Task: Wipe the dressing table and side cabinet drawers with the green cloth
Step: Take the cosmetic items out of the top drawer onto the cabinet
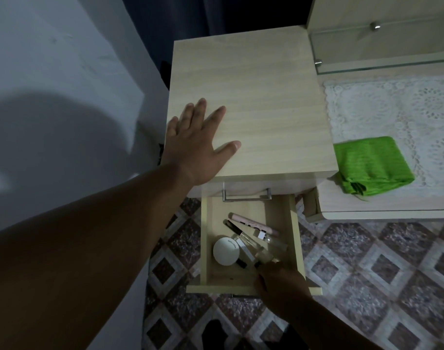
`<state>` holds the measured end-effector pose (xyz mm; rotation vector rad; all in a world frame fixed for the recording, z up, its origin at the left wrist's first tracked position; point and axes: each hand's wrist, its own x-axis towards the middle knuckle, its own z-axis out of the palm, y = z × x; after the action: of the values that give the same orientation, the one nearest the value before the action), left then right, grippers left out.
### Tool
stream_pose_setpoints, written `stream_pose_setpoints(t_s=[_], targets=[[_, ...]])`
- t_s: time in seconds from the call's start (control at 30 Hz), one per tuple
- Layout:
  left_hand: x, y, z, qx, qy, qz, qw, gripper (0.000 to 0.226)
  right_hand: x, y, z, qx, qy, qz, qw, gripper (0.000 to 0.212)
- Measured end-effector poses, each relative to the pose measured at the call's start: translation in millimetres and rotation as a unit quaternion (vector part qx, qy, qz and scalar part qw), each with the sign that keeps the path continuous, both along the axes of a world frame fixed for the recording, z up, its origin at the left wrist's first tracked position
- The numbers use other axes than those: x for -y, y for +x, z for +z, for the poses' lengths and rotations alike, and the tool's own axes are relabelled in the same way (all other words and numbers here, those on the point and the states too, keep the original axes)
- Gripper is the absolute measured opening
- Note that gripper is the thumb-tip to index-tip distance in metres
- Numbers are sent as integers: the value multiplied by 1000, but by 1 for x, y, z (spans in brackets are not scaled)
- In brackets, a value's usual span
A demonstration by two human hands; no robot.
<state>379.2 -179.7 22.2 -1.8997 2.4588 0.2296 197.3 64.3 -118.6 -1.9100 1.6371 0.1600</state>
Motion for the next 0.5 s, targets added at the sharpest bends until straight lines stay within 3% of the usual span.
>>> stream_pose_setpoints(t_s=[0.1,0.2,0.33,0.5], targets=[[1,0,0,-4,-2,-1,1000,80,16,-6,-15,-25,13,10,1000,32],[1,0,-1,-2,-5,-2,1000,80,40,-8,-17,-94,61,12,994,63],[2,0,-1,2,-8,-3,1000,80,54,4,-12,-160,98,40,981,56],[2,0,0,-2,-13,-2,1000,81,52,3,-14,-143,73,0,987,52]])
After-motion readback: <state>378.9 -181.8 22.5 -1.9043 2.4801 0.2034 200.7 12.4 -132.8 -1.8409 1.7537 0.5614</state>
